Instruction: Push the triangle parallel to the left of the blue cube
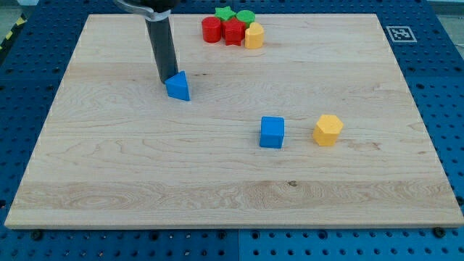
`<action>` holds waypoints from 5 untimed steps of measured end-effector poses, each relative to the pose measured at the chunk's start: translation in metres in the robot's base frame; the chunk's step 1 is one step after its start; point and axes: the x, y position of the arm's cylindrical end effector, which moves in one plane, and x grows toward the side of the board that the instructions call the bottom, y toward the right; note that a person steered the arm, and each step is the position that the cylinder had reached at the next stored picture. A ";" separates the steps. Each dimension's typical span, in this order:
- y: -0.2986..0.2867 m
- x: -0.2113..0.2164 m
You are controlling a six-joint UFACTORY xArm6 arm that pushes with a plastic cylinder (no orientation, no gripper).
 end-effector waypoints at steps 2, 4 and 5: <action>0.023 0.012; 0.075 0.037; 0.085 0.055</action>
